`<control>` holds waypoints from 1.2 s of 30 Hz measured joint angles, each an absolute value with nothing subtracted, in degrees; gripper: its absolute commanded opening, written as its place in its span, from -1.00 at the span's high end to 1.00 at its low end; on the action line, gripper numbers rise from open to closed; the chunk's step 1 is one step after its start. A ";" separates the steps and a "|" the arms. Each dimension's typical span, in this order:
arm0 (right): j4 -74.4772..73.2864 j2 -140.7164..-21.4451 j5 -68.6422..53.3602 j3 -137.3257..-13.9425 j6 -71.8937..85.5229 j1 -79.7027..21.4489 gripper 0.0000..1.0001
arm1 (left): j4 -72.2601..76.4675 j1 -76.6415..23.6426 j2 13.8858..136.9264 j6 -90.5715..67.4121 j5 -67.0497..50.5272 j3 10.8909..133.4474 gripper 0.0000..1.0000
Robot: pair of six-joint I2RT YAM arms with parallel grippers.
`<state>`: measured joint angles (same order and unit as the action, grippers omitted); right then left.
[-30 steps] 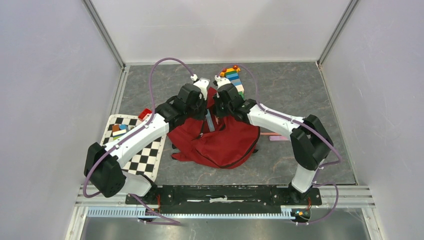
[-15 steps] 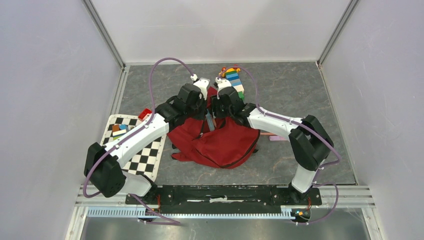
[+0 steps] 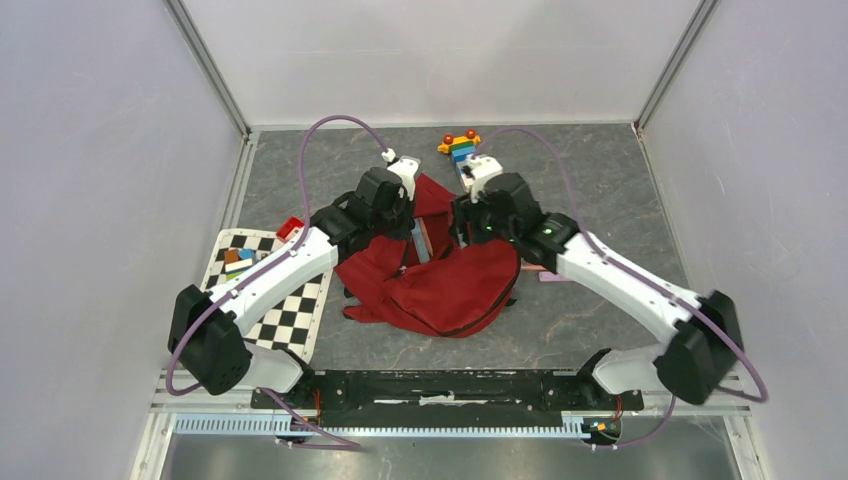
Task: Pack the student bag
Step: Place the stationery in the student bag, then pick up the stationery from the center of the board.
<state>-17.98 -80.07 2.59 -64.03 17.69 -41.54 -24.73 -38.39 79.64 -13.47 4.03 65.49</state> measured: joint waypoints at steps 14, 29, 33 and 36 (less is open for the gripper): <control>-30.92 -58.65 14.66 -40.27 22.20 -16.86 -0.78 | -24.73 -38.39 80.09 -13.45 3.92 65.49 0.96; -23.83 -59.79 14.70 -29.50 35.55 -11.35 -0.75 | -24.73 -38.39 80.09 -13.45 3.90 65.49 0.96; -19.77 -61.45 13.23 -27.40 37.39 -11.18 -0.75 | -24.73 -38.39 80.09 -13.45 3.90 65.49 0.96; -17.50 -63.64 12.53 -26.76 37.76 -11.14 -0.74 | -24.73 -38.39 80.09 -13.45 3.92 65.49 0.96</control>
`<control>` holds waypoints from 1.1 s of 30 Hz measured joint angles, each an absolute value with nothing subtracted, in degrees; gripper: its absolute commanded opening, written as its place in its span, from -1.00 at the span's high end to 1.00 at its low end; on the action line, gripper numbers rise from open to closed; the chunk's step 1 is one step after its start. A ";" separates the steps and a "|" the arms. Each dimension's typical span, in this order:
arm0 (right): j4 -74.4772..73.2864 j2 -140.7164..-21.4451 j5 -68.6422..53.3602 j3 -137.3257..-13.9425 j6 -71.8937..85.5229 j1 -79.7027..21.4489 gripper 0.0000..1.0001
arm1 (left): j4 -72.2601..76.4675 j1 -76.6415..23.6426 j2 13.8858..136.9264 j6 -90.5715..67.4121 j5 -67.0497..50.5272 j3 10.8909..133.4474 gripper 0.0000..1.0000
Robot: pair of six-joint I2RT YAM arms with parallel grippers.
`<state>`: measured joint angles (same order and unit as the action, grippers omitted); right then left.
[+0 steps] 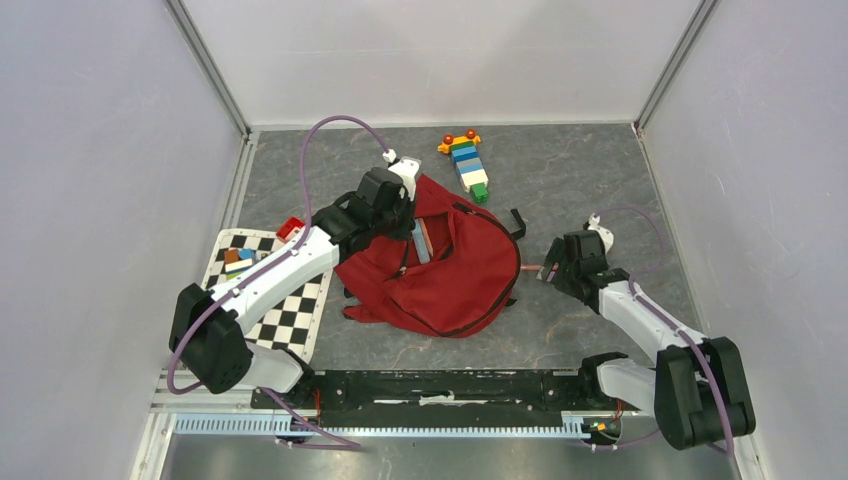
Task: Pack the student bag
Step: Pick up the stationery from the center of the board.
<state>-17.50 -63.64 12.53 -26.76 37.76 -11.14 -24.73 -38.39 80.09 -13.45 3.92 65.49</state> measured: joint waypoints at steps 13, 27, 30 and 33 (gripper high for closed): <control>-9.21 -70.24 15.27 -27.31 34.74 -11.14 -0.60 | -24.73 -38.39 80.09 -13.45 3.90 65.49 0.96; -11.51 -67.85 16.95 -25.69 29.52 -11.11 -0.36 | -24.73 -38.39 80.09 -13.43 3.90 65.49 0.96; -12.14 -67.13 16.73 -25.34 28.40 -11.11 -0.36 | -24.73 -38.39 80.09 -13.45 3.88 65.49 0.96; -12.12 -67.66 16.51 -25.50 26.89 -11.14 -0.34 | -24.73 -38.39 80.09 -13.43 3.88 65.49 0.96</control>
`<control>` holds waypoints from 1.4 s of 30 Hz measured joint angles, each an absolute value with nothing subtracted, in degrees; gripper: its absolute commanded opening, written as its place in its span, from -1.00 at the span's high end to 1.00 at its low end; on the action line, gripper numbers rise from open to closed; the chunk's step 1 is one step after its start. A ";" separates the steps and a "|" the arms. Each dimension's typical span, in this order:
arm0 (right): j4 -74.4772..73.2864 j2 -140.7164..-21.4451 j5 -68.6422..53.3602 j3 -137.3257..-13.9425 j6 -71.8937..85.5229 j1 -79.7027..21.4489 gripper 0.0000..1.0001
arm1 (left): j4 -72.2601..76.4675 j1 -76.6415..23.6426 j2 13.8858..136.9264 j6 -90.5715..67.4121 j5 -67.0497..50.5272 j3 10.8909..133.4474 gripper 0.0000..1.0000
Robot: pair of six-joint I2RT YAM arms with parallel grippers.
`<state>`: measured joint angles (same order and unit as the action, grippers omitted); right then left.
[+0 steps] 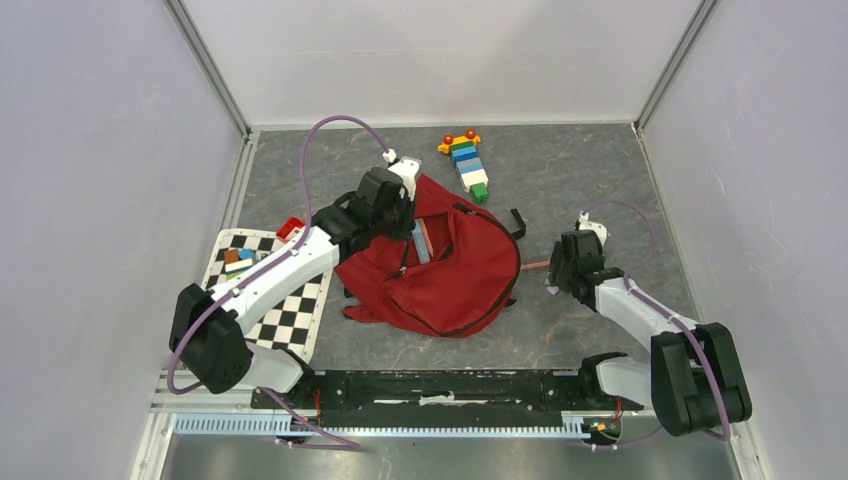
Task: Pack the student bag
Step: Pick up the stationery from the center of the board.
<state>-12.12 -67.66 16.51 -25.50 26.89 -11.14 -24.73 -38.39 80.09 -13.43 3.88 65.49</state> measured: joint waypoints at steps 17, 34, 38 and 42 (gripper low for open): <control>-10.70 -79.68 14.94 -34.52 20.67 -11.14 0.18 | -24.75 -38.39 80.09 -13.43 3.90 65.49 0.96; -12.82 -75.85 18.15 -32.10 18.74 -10.72 1.00 | -24.73 -38.39 80.07 -13.43 3.90 65.49 0.96; -18.85 -70.24 16.64 -30.57 17.02 -10.59 1.00 | -24.73 -38.39 80.07 -13.43 3.88 65.49 0.96; -21.69 -62.87 10.68 -30.52 15.59 -10.59 1.00 | -24.73 -38.39 80.07 -13.43 3.86 65.49 0.96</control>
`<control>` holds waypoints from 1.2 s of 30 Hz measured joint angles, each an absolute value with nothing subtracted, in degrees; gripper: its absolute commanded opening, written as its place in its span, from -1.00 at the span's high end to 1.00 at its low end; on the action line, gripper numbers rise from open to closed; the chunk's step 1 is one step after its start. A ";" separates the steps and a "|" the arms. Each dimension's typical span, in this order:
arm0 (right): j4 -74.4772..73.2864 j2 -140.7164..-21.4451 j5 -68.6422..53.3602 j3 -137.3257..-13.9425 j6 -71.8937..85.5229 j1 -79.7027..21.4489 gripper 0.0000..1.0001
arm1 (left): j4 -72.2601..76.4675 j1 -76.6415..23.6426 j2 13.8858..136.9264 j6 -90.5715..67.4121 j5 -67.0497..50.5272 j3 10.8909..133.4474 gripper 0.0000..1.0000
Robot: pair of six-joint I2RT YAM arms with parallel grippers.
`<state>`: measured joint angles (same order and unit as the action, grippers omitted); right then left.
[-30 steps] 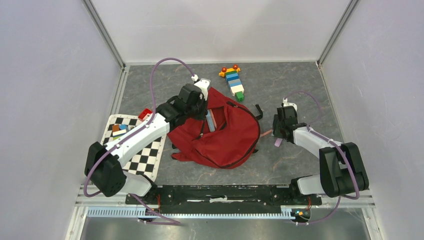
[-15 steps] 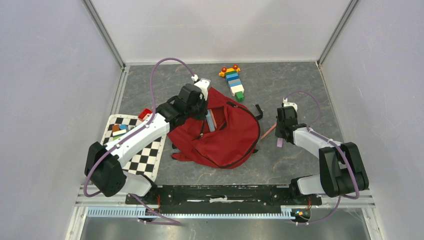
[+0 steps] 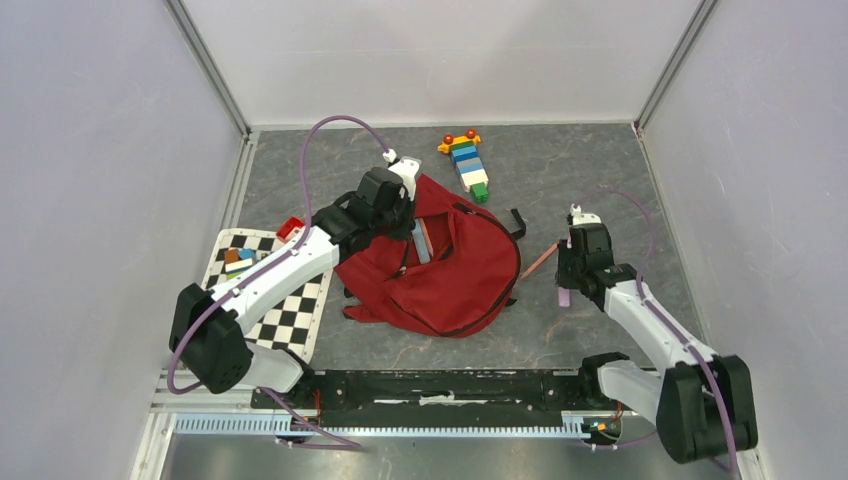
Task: Pack the student bag
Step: Pick up the stationery from the center of the board, then place the stationery in the student bag.
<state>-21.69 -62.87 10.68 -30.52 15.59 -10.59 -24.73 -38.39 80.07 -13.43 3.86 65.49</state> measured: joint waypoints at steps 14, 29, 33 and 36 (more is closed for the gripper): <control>-24.86 -68.55 -11.00 -52.45 15.55 -27.35 1.00 | -24.73 -38.39 80.07 -13.45 3.84 65.49 0.96; -26.68 -87.81 -18.13 -67.70 19.97 -35.59 1.00 | -24.73 -38.39 80.07 -13.43 3.81 65.49 0.96; -26.39 -90.08 -18.41 -69.54 20.80 -36.86 1.00 | -24.73 -38.39 80.05 -13.45 3.79 65.49 0.96; -25.06 -93.03 -17.37 -71.79 21.50 -36.97 1.00 | -24.73 -38.39 79.94 -13.45 3.81 65.49 0.96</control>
<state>-25.06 -93.03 -17.37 -71.79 21.50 -36.97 -24.73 -38.39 79.94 -13.45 3.81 65.49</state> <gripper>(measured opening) 0.304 0.043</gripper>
